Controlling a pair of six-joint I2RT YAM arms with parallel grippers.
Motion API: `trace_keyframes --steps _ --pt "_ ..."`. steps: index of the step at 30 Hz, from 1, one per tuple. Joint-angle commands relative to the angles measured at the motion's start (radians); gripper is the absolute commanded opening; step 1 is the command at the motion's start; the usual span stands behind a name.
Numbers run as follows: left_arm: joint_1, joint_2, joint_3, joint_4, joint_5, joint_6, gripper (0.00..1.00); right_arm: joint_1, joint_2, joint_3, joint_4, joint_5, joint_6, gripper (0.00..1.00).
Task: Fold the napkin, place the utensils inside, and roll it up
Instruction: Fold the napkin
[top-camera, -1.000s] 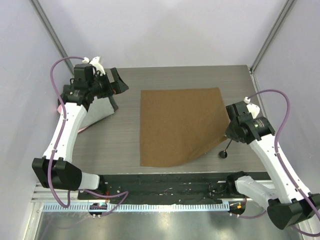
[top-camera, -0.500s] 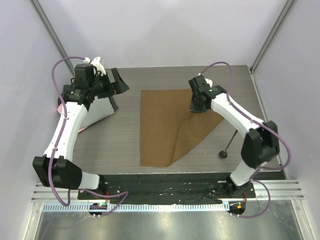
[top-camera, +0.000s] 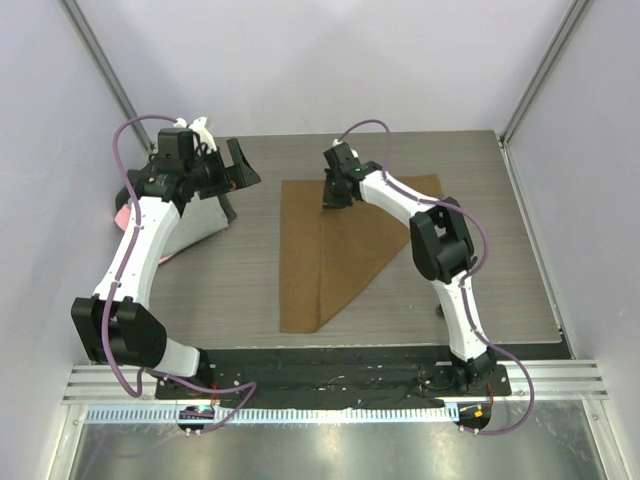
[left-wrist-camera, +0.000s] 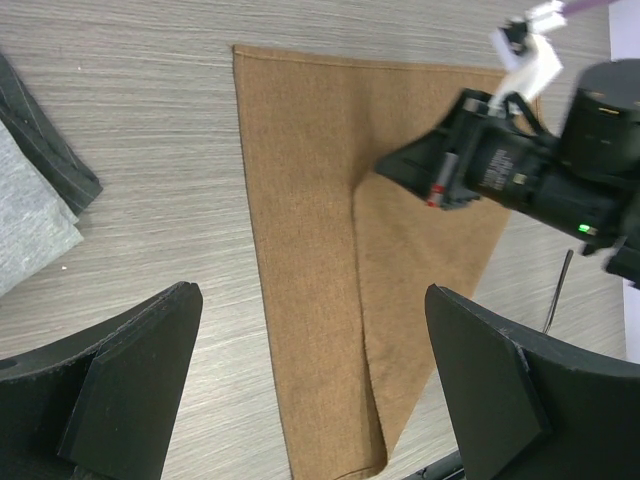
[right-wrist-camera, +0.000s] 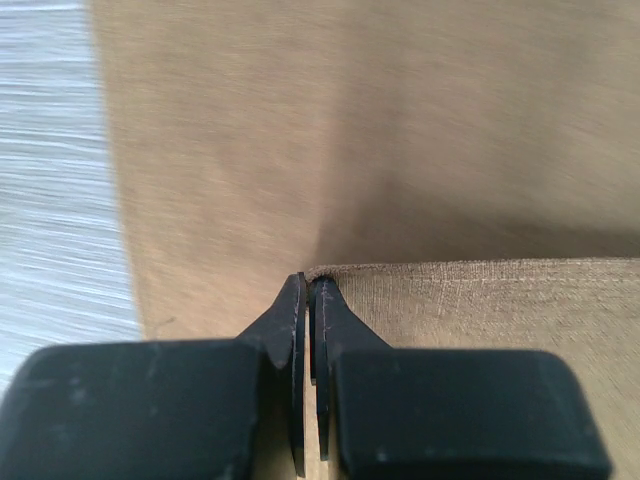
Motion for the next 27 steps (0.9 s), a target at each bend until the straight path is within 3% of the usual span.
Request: trace_keyframes --steps 1,7,18,27 --pt "-0.003 -0.006 0.005 0.019 0.004 0.007 1.0 0.025 0.065 0.142 0.102 -0.073 0.036 0.01" --pt "-0.003 -0.006 0.005 0.017 0.001 0.008 1.0 0.044 0.14 0.205 0.219 -0.101 0.093 0.01" --pt "-0.003 -0.007 0.007 0.017 0.002 0.008 1.0 0.045 0.298 0.422 0.259 -0.082 0.153 0.01" --pt "-0.002 -0.009 0.009 0.014 0.002 0.008 1.0 0.044 0.363 0.473 0.311 -0.11 0.219 0.01"
